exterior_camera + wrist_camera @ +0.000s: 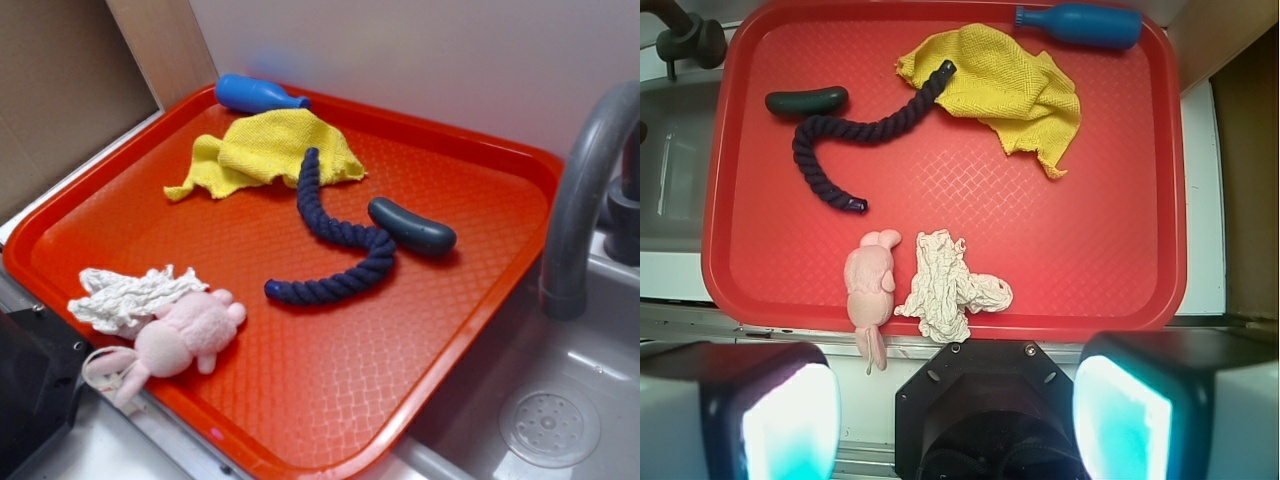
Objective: Grab the blue rope.
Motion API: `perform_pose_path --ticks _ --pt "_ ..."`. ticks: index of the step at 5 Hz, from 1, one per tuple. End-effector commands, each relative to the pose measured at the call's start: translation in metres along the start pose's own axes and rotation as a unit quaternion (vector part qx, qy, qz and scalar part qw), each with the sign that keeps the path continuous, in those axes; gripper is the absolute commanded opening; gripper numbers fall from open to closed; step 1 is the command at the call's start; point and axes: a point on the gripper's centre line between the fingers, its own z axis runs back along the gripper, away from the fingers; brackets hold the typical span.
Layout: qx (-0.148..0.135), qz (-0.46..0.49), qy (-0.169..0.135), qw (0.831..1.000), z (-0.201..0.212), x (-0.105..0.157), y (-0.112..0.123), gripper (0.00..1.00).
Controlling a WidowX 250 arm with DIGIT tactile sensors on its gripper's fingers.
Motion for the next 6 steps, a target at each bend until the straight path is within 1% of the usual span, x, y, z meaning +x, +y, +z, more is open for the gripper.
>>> perform_pose_path --ticks 1,2,3,4,5,6 --pt "0.0 0.0 0.0 1.0 0.0 0.0 0.0 1.0" --pt "0.011 0.065 0.026 0.997 -0.013 0.011 -0.009 1.0" --pt "-0.005 0.155 0.033 0.987 -0.028 0.025 -0.015 1.0" --pt "-0.027 0.261 0.029 0.964 -0.055 0.046 -0.017 1.0" --pt "-0.043 0.292 0.033 0.955 -0.082 0.071 -0.015 1.0" --pt "-0.041 0.33 0.015 0.943 -0.103 0.091 -0.014 1.0"
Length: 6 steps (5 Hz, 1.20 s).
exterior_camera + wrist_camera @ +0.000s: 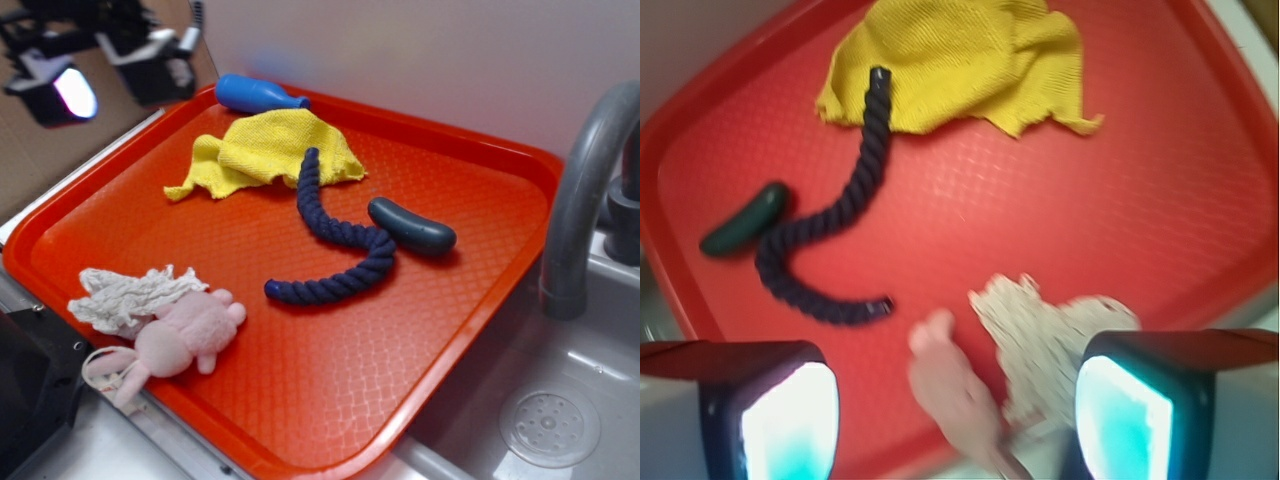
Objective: Grab the blue rope.
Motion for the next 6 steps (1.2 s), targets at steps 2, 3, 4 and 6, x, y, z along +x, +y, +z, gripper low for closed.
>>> perform_pose_path --ticks 2,3,4,6 --pt "0.012 0.07 -0.097 0.993 -0.065 0.05 -0.033 1.0" --pt "0.029 0.069 -0.117 0.99 -0.084 0.058 -0.041 1.0" --pt "0.045 0.066 -0.136 0.987 -0.109 0.07 -0.049 1.0" --pt "-0.027 0.015 -0.041 0.999 -0.138 0.071 -0.062 1.0"
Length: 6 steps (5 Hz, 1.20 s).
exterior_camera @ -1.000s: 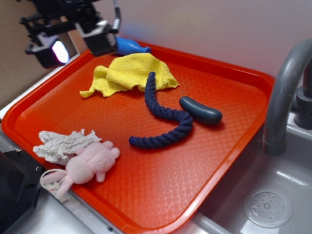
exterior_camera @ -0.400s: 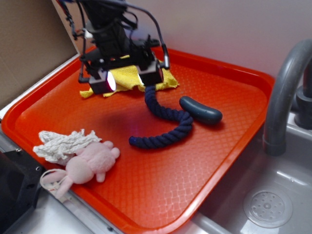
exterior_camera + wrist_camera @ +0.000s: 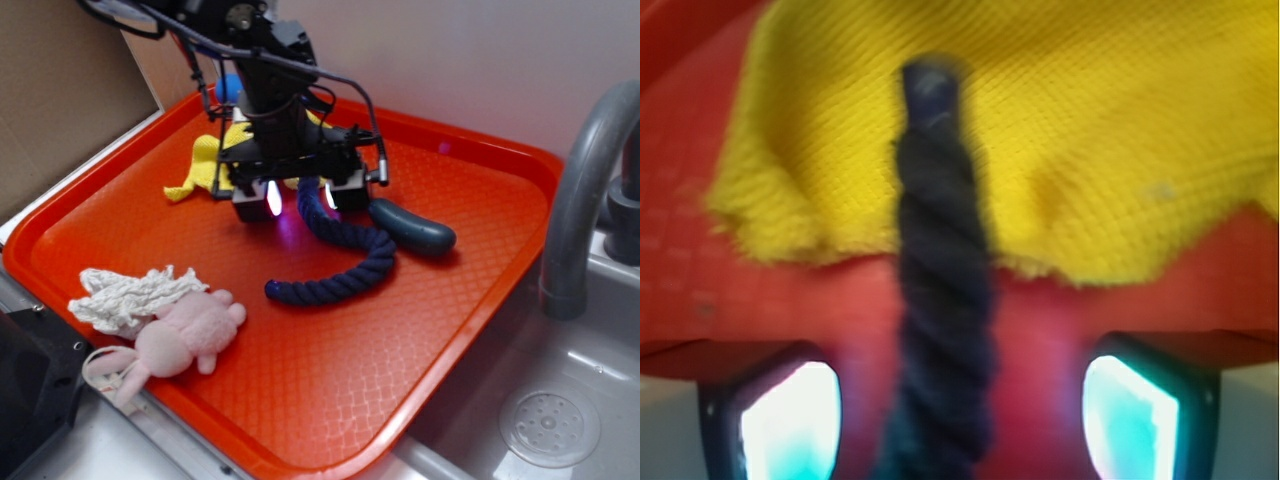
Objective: Grab the blue rope.
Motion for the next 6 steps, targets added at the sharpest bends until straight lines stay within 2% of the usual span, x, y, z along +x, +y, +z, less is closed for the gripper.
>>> perform_pose_path --ticks 1,2,4,5,6 --pt "-0.064 -0.046 0.064 0.995 -0.0047 0.0018 -0.0085 1.0" --pt "-0.061 -0.035 0.049 0.996 -0.0052 -0.0025 -0.0042 0.0" --pt "-0.037 -0.018 0.029 0.999 -0.0047 -0.002 -0.0018 0.0" --pt "0.003 -0.01 0.003 1.0 -0.006 -0.0003 -0.0038 0.0" --pt "0.037 0.01 -0.009 0.999 -0.0084 0.0016 -0.0064 0.0"
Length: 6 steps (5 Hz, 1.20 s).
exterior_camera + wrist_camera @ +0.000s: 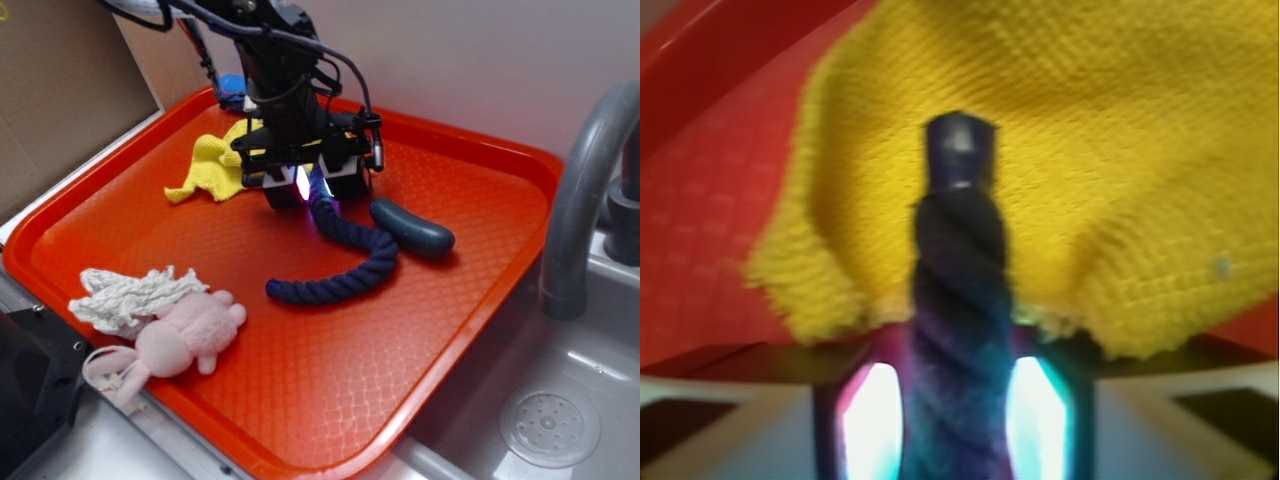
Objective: Grab the blue rope.
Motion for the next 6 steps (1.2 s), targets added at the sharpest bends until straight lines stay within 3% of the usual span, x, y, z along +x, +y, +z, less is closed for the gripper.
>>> perform_pose_path --ticks 1,2,3,4,5,6 --pt "0.07 0.001 -0.035 0.997 0.027 -0.002 -0.002 0.0" --pt "0.056 -0.079 0.034 0.995 0.075 -0.007 0.008 0.0" --pt "0.027 -0.141 0.077 0.987 0.11 -0.014 0.021 0.0" --pt "0.014 -0.24 0.116 0.964 0.14 -0.021 0.028 0.0" --pt "-0.008 -0.301 0.127 0.945 0.171 -0.029 0.034 0.0" --pt "-0.026 -0.317 0.108 0.942 0.196 -0.029 0.038 0.0"
